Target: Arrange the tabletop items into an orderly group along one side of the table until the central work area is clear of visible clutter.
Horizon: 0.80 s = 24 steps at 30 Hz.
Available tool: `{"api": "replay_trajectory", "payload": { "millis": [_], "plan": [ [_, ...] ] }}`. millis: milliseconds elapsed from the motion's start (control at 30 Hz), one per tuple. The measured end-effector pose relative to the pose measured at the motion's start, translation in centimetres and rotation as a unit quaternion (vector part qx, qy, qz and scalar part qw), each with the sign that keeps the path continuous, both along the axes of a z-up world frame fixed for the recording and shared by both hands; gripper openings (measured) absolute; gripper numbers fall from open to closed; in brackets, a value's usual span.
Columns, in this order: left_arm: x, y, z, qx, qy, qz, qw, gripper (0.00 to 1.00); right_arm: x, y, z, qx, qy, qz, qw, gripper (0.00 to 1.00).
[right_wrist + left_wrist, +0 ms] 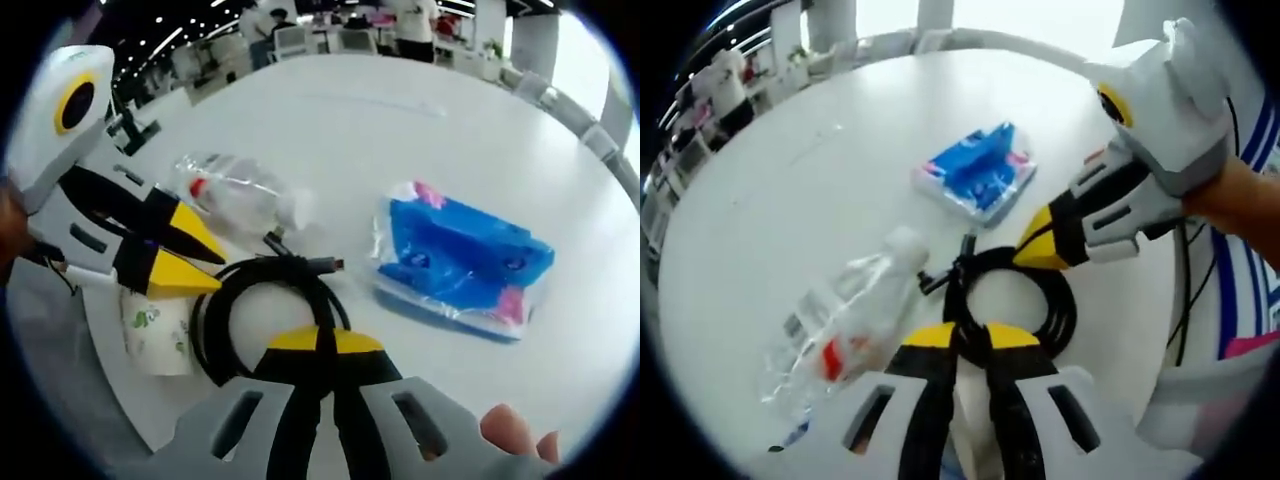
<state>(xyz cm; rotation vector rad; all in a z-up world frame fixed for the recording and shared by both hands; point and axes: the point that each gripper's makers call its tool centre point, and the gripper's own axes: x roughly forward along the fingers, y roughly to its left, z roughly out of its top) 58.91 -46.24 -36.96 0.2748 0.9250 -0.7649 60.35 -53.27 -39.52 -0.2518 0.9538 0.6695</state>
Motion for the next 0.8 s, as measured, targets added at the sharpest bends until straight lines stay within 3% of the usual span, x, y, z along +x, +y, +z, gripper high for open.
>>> {"api": "replay_trajectory", "payload": {
  "millis": [367,467,800],
  "plan": [
    [0.2,0.1,1.2,-0.017,-0.016,0.001,0.9997,0.08,-0.1,0.1,-0.1,-0.001,0.009,-0.002,1.0,0.02],
    [0.5,0.5,1.7,-0.024,-0.022,0.005,0.9994,0.08,-0.5,0.3,-0.2,0.009,0.025,-0.011,0.9996,0.02],
    [1.0,1.5,3.5,-0.047,-0.04,0.021,0.9979,0.07,-0.9,0.4,-0.2,0.001,0.026,-0.003,0.9997,0.02]
  ]
}}
